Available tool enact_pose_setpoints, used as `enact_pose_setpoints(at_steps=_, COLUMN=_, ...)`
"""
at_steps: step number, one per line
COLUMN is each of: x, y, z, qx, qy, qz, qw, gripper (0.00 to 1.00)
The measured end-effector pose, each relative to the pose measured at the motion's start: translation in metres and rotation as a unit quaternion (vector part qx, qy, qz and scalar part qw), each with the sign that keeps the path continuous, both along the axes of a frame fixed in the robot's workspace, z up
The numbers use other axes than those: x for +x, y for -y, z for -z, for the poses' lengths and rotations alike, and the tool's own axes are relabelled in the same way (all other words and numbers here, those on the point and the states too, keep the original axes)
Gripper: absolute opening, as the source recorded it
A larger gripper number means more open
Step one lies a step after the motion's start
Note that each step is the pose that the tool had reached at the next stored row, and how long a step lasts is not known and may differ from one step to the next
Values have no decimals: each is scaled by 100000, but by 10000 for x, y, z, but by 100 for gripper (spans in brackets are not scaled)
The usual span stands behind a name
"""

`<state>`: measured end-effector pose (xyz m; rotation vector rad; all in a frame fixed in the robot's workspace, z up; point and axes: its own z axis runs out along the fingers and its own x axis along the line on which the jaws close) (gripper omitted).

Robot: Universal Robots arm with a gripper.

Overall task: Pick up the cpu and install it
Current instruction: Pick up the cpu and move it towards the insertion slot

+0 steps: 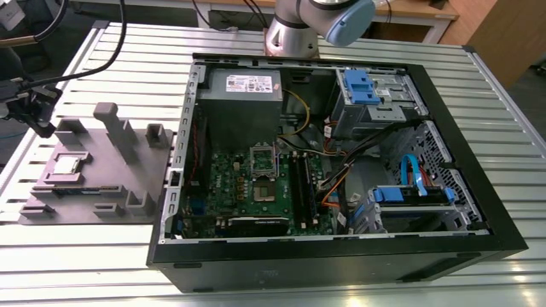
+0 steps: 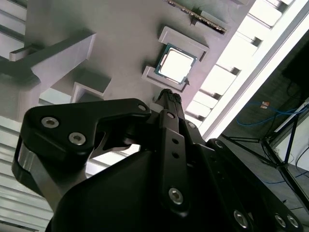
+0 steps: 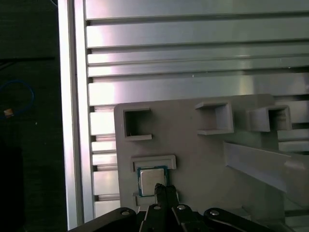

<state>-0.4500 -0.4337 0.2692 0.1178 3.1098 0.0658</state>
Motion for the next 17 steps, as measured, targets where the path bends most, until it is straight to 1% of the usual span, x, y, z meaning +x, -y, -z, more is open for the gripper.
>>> enact_pose_setpoints(at_steps=8, x=-45, y=26, z=131, qx=3, qy=4, qz=2, qw=100000, gripper=11)
enact_pose_setpoints(at_steps=17, x=-65, y=49, z=294, qx=-4, qy=-28, qz=0, qw=100000, gripper=11)
